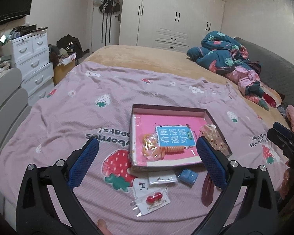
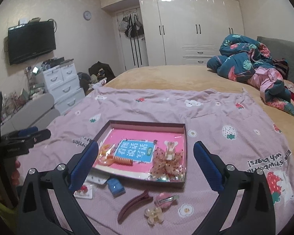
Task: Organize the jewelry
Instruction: 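Withdraw both tools from the box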
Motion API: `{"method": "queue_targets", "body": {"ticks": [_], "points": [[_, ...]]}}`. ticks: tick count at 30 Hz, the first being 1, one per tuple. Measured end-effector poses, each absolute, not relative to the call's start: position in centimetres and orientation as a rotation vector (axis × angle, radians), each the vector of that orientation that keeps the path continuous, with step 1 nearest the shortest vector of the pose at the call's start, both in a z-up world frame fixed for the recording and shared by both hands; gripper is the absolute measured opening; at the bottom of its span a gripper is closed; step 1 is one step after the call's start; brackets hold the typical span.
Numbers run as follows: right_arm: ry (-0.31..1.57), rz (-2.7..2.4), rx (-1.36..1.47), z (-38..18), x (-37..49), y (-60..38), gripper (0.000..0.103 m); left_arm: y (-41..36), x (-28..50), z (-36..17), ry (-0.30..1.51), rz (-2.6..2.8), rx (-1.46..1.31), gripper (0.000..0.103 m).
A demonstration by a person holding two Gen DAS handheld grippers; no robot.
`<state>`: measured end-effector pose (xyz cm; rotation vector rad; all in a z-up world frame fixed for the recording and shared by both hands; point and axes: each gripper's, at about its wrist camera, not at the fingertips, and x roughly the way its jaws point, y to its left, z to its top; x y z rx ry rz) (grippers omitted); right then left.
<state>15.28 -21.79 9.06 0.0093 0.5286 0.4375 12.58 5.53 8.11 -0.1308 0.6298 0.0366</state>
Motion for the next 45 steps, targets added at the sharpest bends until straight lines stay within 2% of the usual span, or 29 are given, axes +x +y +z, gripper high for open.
{"method": "queue_targets", "body": {"ticks": [23,45], "points": [[0.616,0.513,-0.028,7.5,11.1,-20.0,0.098,6.7,8.0,6.0,0.683,0.066,-0.096,0.093],[0.764,0.588,-0.113,2.3,8.7,-17.1,0.098,6.9,5.8,2.4,0.785,0.072,-0.080,0.093]]}}
